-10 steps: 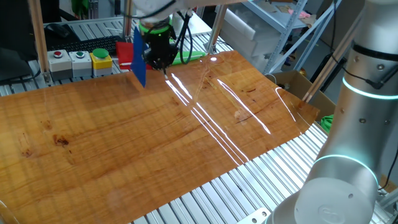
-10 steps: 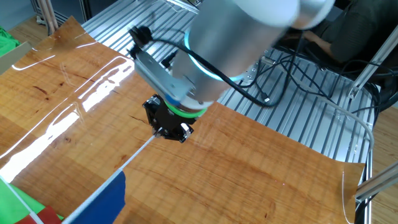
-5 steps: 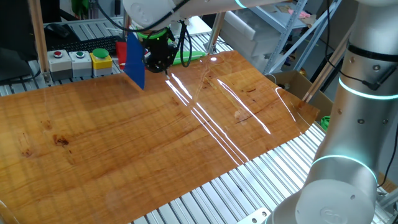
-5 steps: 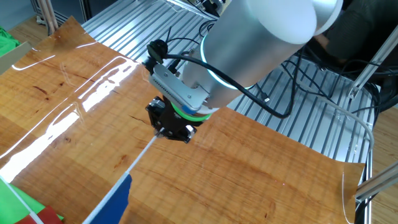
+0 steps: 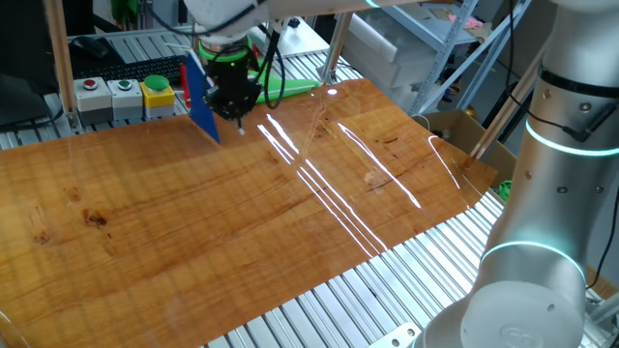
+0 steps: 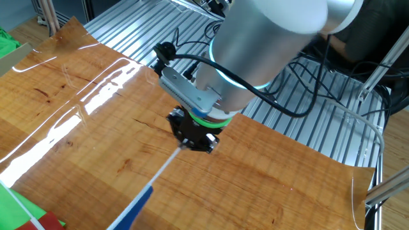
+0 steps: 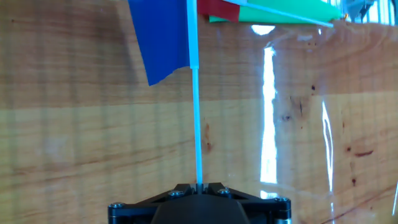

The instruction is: Wave the flag

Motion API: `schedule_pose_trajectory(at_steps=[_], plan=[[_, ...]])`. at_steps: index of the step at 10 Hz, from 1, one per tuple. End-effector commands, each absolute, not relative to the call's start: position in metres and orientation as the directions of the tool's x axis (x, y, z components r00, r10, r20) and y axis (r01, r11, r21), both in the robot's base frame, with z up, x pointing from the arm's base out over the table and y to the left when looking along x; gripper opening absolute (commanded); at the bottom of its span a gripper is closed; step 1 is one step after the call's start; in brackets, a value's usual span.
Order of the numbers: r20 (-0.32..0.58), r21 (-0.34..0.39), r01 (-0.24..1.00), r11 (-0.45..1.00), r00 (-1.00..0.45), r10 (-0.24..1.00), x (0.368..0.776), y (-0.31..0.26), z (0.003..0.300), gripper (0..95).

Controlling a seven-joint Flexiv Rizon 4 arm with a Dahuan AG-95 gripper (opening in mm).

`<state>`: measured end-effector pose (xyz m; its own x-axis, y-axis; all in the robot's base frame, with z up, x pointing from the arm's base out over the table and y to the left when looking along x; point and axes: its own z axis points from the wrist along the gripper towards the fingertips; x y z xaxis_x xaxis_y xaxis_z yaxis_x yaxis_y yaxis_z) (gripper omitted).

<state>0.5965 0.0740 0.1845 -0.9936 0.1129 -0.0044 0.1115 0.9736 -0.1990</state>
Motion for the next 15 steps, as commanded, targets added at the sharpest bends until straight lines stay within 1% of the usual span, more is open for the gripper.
schedule_pose_trajectory(at_steps=[1,2,3,6,7,9,12,13,15], plan=[[0.038,-0.056,0.320,0.946,-0.946,0.322,0.588,0.097,0.183,0.0],[0.034,-0.094,0.296,0.951,-0.953,0.300,0.588,0.096,0.183,0.0],[0.031,-0.098,0.291,0.952,-0.955,0.296,0.589,0.093,0.183,0.0],[0.034,-0.086,0.259,0.962,-0.964,0.262,0.593,0.066,0.183,0.0],[0.031,-0.082,0.229,0.970,-0.972,0.233,0.595,0.046,0.181,0.0],[0.039,-0.060,0.212,0.975,-0.976,0.214,0.600,0.027,0.177,0.0],[0.038,-0.065,0.168,0.984,-0.985,0.171,0.600,0.026,0.177,0.0],[0.051,-0.058,0.154,0.986,-0.986,0.157,0.597,0.025,0.176,0.0],[0.036,-0.050,0.149,0.988,-0.988,0.151,0.587,0.026,0.170,0.0]])
